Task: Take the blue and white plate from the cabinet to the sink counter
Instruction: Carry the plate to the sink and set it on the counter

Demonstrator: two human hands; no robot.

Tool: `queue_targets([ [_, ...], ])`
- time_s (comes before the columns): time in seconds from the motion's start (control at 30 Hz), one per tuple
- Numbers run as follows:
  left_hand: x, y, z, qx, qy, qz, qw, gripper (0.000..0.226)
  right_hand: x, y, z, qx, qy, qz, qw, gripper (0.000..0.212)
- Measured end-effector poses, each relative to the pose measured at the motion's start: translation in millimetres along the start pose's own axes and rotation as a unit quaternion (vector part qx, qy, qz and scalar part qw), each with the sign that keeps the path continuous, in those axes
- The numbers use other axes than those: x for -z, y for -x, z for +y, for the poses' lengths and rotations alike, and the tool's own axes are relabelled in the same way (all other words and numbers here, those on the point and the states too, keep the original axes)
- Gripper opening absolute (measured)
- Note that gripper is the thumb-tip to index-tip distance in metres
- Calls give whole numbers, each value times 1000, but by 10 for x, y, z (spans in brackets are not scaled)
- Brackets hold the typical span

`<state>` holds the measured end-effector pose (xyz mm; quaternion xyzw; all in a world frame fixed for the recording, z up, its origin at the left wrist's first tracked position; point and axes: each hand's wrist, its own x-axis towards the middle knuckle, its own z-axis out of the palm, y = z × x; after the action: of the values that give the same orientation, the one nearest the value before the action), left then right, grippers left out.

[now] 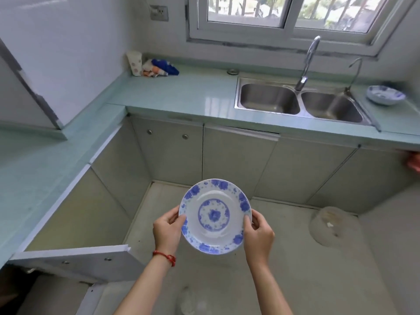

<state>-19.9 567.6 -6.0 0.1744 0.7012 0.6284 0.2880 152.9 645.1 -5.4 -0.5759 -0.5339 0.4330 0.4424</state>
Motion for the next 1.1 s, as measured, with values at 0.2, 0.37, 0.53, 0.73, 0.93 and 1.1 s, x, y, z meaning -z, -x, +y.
queue_targets([
  [0.2, -431, -432, 110, 5, 6, -45, 999, 28, -41, -434, -48, 2, -6, 53, 999, 13],
  [0.37, -691, -918, 300, 0, 16, -62, 998, 27, -271, -890, -153, 1, -17, 68, 998, 14],
  [0.53, -865, -1412, 422, 8, 28, -69, 997, 27, -567, -1310, -221, -1, -31, 79, 996, 14],
  [0.73, -1026, -1874, 457, 24, 35, -60, 997, 27, -847, -1700, -257, 1, -29, 75, 997, 16],
  [0.93, -1319, -2260, 499, 33, 33, -47, 998, 26, -1012, -2238, -267, -2, -20, 60, 998, 18],
  [1.1, -1690, -2664, 565, 21, 29, -18, 999, 26, -1177, -2878, -292, 4, -19, 25, 999, 17],
])
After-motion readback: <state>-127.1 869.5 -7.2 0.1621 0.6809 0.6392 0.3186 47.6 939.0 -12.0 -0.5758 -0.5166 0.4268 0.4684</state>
